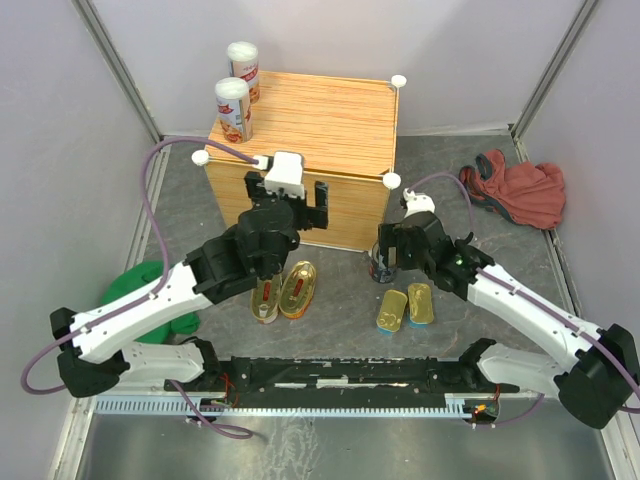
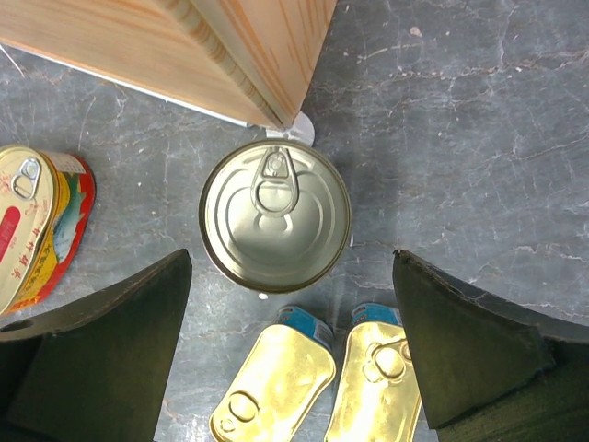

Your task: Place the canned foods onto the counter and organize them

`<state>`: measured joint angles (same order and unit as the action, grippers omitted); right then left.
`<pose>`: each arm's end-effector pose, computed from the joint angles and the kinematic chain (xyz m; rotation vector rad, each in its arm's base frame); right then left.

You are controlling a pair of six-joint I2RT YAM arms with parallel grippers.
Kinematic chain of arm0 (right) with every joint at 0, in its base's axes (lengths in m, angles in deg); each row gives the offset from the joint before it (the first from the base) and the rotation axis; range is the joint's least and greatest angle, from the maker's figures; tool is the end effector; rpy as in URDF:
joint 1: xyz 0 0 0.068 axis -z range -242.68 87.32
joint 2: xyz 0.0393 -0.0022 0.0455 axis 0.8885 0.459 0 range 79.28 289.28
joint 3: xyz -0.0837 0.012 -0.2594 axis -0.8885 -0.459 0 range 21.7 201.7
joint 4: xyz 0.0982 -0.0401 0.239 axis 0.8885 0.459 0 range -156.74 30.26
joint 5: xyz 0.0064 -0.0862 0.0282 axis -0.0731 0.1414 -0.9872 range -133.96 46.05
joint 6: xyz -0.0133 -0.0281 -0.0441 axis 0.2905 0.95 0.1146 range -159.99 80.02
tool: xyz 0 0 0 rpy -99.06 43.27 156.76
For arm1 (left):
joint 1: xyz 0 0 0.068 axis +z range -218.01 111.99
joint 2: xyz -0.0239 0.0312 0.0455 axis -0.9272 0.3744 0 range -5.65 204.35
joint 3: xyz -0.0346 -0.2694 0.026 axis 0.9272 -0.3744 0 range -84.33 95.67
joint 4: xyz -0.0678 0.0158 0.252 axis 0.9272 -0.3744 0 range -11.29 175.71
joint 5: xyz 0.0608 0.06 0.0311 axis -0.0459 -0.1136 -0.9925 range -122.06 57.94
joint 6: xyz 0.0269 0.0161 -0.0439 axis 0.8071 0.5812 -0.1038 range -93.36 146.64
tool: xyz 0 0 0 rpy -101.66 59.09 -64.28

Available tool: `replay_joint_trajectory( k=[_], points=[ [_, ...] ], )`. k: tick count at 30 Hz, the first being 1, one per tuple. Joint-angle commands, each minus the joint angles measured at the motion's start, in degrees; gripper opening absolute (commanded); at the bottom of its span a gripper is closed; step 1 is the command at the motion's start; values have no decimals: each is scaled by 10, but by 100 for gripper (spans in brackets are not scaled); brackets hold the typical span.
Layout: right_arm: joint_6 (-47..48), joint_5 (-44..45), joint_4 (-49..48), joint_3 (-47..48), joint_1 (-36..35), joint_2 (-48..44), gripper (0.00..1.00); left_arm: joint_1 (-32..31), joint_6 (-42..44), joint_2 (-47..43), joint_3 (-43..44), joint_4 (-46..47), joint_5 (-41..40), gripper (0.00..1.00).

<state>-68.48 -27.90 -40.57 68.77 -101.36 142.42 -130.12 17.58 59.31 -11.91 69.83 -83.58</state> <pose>0.1879 0.1379 0.2661 -0.0608 2.2894 0.2913 0.1361 -0.1978 0.4299 0.1138 1.6609 -0.1684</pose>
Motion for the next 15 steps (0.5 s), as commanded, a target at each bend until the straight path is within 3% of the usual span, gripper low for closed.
replay_joint_trajectory(
  k=[1, 15],
  points=[
    [9, -8, -13, -10, -8, -17, 98, 4, 23, 16, -12, 56, 75, 95],
    [-5, 2, -34, -39, -17, -10, 97, 51, 25, 59, -36, 103, 229, 94]
  ],
)
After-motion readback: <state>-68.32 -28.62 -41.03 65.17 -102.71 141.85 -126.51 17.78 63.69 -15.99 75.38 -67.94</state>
